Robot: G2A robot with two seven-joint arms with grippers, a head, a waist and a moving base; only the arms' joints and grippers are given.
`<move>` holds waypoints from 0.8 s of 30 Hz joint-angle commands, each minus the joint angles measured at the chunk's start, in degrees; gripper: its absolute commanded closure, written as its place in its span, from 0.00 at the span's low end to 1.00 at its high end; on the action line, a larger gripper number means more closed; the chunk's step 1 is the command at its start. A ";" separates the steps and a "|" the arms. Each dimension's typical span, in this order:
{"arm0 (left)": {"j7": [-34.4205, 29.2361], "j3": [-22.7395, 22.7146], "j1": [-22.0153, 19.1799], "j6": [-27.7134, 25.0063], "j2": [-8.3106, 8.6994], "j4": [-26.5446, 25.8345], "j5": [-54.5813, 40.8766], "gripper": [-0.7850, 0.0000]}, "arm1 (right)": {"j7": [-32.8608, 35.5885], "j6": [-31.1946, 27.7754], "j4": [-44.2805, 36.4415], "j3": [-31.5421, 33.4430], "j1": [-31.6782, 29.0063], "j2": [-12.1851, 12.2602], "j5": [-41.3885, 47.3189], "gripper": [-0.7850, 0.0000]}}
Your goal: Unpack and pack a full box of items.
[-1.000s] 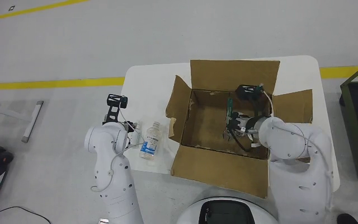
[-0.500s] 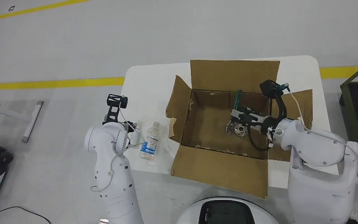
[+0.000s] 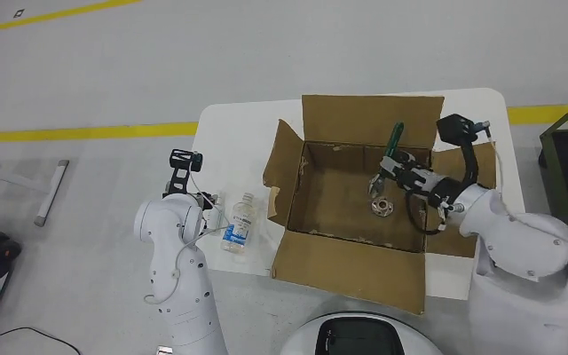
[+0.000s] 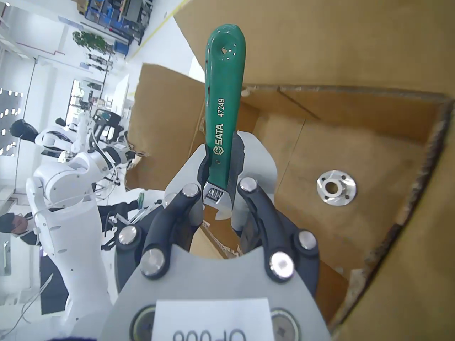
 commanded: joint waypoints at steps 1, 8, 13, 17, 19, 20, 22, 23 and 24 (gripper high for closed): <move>0.00 0.00 0.00 0.00 0.00 0.00 0.00 0.00 | 0.38 0.67 -1.98 1.79 0.54 0.39 0.90 1.00; 0.00 0.00 0.00 0.00 0.00 0.00 0.00 0.00 | 2.28 0.21 -8.54 12.81 2.55 2.31 4.90 1.00; 0.00 0.00 0.00 0.00 0.00 0.00 0.00 0.00 | 4.47 -0.35 -8.54 25.29 4.11 4.18 10.72 1.00; 0.00 0.00 0.00 0.00 0.00 0.00 0.00 0.00 | 7.56 -2.31 -8.54 34.17 3.96 6.06 12.15 1.00; 0.00 0.00 0.00 0.00 0.00 0.00 0.00 0.00 | 9.18 -2.69 -8.54 37.36 3.58 6.96 12.72 1.00; 0.00 0.00 0.00 0.00 0.00 0.00 0.00 0.00 | 10.32 -2.70 -8.54 38.71 3.05 7.38 12.81 1.00; 0.00 0.00 0.00 0.00 0.00 0.00 0.00 0.00 | 12.30 -2.63 -8.54 40.57 1.73 8.14 12.54 1.00; 0.00 0.00 0.00 0.00 0.00 0.00 0.00 0.00 | 13.17 -2.62 -8.54 41.01 1.01 8.46 12.58 1.00; 0.00 0.00 0.00 0.00 0.00 0.00 0.00 0.00 | 14.26 -3.14 -8.54 41.14 -0.01 8.78 12.08 1.00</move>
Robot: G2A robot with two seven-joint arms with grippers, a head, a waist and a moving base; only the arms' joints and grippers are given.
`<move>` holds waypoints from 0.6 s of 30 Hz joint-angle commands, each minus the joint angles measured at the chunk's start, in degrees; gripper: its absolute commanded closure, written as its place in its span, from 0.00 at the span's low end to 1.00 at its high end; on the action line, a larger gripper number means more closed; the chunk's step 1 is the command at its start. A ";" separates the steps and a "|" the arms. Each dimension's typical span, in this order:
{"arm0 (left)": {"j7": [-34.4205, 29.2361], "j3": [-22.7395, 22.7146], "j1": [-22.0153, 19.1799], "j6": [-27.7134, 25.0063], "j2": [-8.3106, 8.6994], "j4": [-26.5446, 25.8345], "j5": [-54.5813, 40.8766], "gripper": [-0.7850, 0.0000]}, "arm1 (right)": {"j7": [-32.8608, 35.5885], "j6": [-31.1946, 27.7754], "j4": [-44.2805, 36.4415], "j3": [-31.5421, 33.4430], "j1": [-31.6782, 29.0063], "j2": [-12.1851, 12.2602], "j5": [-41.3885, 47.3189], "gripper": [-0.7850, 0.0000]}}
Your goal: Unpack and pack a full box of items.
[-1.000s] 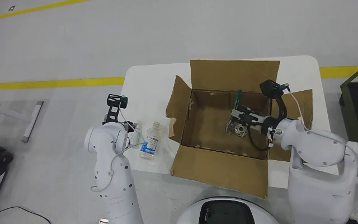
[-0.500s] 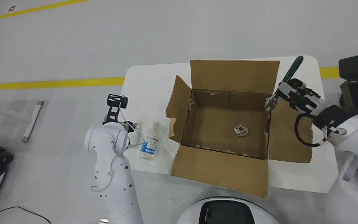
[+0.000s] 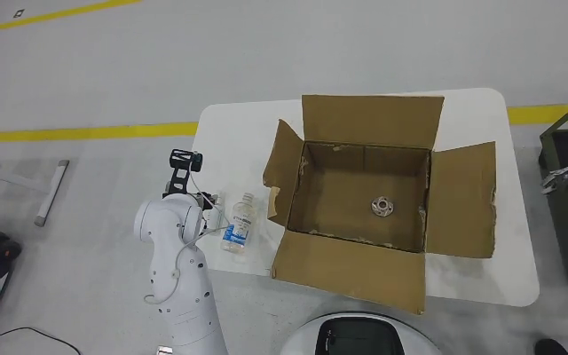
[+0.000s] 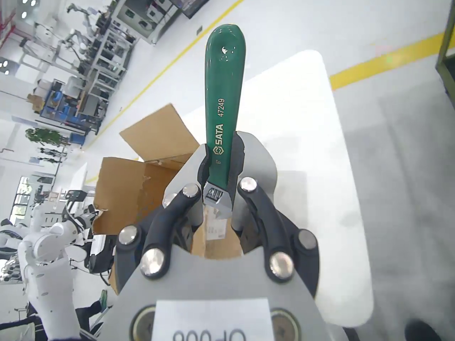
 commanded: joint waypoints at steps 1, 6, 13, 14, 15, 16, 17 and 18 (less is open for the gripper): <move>0.00 0.00 0.00 0.00 0.00 0.00 0.00 0.00 | 1.92 -1.08 0.00 0.07 -2.02 0.60 -1.49 1.00; 0.00 0.00 0.00 0.00 0.00 0.00 0.00 0.00 | 2.83 -3.21 2.04 -2.63 -6.49 1.76 -6.42 1.00; 0.00 0.00 0.00 0.00 0.00 0.00 0.00 0.00 | 3.66 -7.35 4.16 -10.66 -10.90 3.16 -15.92 1.00; 0.00 0.00 0.00 0.00 0.00 0.00 0.00 0.00 | 3.94 -7.68 4.30 -11.70 -11.20 3.37 -17.21 1.00; 0.00 0.00 0.00 0.00 0.00 0.00 0.00 0.00 | 4.42 -8.19 4.75 -12.93 -11.54 3.56 -18.22 1.00; 0.00 0.00 0.00 0.00 0.00 0.00 0.00 0.00 | 4.45 -8.61 5.04 -14.00 -11.81 3.74 -19.38 1.00; 0.00 0.00 0.00 0.00 0.00 0.00 0.00 0.00 | 4.50 -8.95 5.48 -15.01 -12.19 3.92 -20.79 1.00; 0.00 0.00 0.00 0.00 0.00 0.00 0.00 0.00 | 4.56 -9.30 6.12 -16.19 -12.58 4.08 -22.14 1.00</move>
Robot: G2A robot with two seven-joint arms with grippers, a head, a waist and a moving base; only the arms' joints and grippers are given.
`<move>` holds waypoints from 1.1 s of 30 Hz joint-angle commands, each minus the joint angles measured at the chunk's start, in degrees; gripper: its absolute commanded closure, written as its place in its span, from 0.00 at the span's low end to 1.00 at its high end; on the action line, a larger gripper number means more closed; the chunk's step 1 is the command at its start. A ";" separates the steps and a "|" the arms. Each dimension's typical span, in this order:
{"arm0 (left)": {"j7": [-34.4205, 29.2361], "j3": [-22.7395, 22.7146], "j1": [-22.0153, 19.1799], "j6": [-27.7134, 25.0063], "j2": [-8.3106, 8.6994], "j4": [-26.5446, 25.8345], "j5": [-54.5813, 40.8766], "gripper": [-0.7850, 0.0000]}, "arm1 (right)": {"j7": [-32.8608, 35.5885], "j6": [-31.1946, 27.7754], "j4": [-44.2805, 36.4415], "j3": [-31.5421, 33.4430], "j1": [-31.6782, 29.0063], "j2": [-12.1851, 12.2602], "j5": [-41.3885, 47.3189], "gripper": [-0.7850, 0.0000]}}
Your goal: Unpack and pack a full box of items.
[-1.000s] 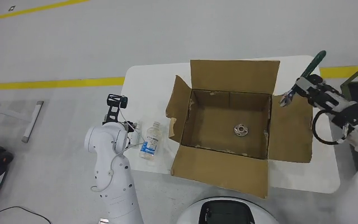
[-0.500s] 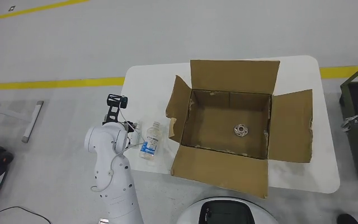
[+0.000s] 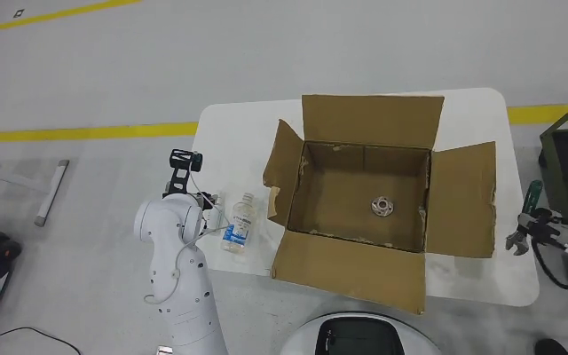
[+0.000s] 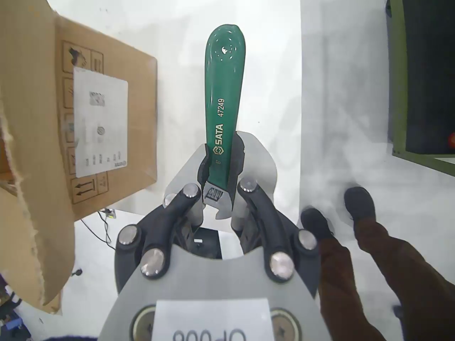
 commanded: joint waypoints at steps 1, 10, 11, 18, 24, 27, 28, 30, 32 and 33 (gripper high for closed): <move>0.00 0.00 0.00 0.00 0.00 0.00 0.00 0.00 | -0.20 -0.15 1.09 -2.09 -0.58 0.25 -2.27 1.00; 0.00 0.00 0.00 0.00 0.00 0.00 0.00 0.00 | -0.78 -3.02 7.10 -8.73 -2.89 1.51 -10.50 1.00; 0.00 0.00 0.00 0.00 0.00 0.00 0.00 0.00 | -0.91 -3.10 7.69 -9.26 -2.91 1.63 -10.94 1.00; 0.00 0.00 0.00 0.00 0.00 0.00 0.00 0.00 | -2.49 -2.27 11.15 -12.41 -2.86 2.32 -13.49 0.98; 0.00 0.00 0.00 0.00 0.00 0.00 0.00 0.00 | -2.71 -2.24 12.63 -13.39 -2.74 2.97 -14.51 0.56; 0.00 0.00 0.00 0.00 0.00 0.00 0.00 0.00 | -2.58 -2.12 12.71 -13.60 -2.71 3.27 -14.32 0.60; 0.00 0.00 0.00 0.00 0.00 0.00 0.00 0.00 | -2.49 -2.09 12.63 -13.67 -2.66 3.38 -14.23 0.61; 0.00 0.00 0.00 0.00 0.00 0.00 0.00 0.00 | -2.24 -1.94 12.04 -13.72 -2.60 3.57 -13.66 0.62; 0.00 0.00 0.00 0.00 0.00 0.00 0.00 0.00 | -1.97 -1.11 10.48 -12.69 -2.42 3.75 -11.73 0.65; 0.00 0.00 0.00 0.00 0.00 0.00 0.00 0.00 | -1.67 -0.48 9.30 -11.75 -2.33 3.86 -10.56 0.64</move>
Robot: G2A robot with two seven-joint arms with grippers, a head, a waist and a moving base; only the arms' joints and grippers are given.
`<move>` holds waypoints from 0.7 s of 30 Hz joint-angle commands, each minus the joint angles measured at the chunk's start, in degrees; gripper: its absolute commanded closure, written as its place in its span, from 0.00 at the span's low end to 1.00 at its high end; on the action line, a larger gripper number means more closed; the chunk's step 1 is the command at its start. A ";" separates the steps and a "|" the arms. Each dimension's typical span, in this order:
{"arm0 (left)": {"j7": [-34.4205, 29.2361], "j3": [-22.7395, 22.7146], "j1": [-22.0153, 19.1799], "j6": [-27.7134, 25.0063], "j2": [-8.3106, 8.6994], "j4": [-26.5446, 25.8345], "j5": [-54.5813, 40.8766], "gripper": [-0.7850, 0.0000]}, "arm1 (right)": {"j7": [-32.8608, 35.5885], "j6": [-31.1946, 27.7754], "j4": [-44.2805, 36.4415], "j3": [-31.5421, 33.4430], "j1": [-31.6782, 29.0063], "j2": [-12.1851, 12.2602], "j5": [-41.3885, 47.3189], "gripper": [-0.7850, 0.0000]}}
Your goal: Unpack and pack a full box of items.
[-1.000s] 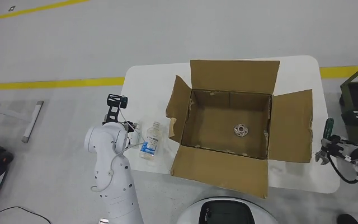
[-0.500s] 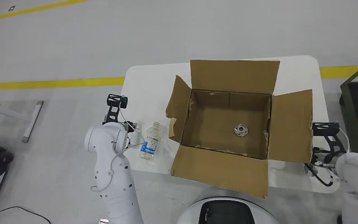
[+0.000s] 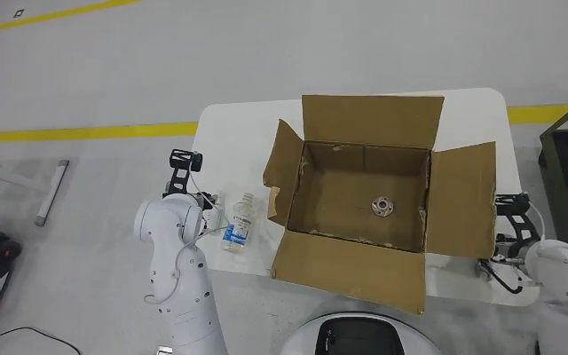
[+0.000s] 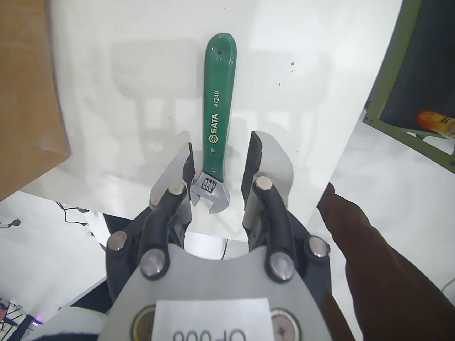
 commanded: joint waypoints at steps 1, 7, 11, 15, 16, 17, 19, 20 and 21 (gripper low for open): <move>0.00 0.00 0.00 0.00 0.00 0.00 0.00 0.00 | 0.30 1.83 -2.88 2.44 0.47 0.20 2.87 0.63; 0.00 0.00 0.00 0.00 0.00 0.00 0.00 0.00 | -0.76 9.00 -13.55 14.10 5.08 1.18 14.17 1.00; 0.00 0.00 0.00 0.00 0.00 0.00 0.00 0.00 | -2.73 9.82 -16.04 17.08 10.36 2.21 21.68 1.00; 0.00 0.00 0.00 0.00 0.00 0.00 0.00 0.00 | -3.15 5.76 -16.04 13.41 16.63 3.68 26.65 1.00; 0.00 0.00 0.00 0.00 0.00 0.00 0.00 0.00 | -2.63 3.56 -16.04 11.25 17.89 4.09 26.62 1.00; 0.00 0.00 0.00 0.00 0.00 0.00 0.00 0.00 | -2.15 2.81 -16.04 8.99 19.19 4.44 25.80 1.00; 0.00 0.00 0.00 0.00 0.00 0.00 0.00 0.00 | -1.44 3.20 -16.04 3.32 22.02 4.92 25.31 1.00; 0.00 0.00 0.00 0.00 0.00 0.00 0.00 0.00 | -1.02 3.64 -16.04 0.64 23.18 5.14 24.21 1.00; 0.00 0.00 0.00 0.00 0.00 0.00 0.00 0.00 | -0.85 4.17 -16.04 -2.35 24.23 5.29 23.24 1.00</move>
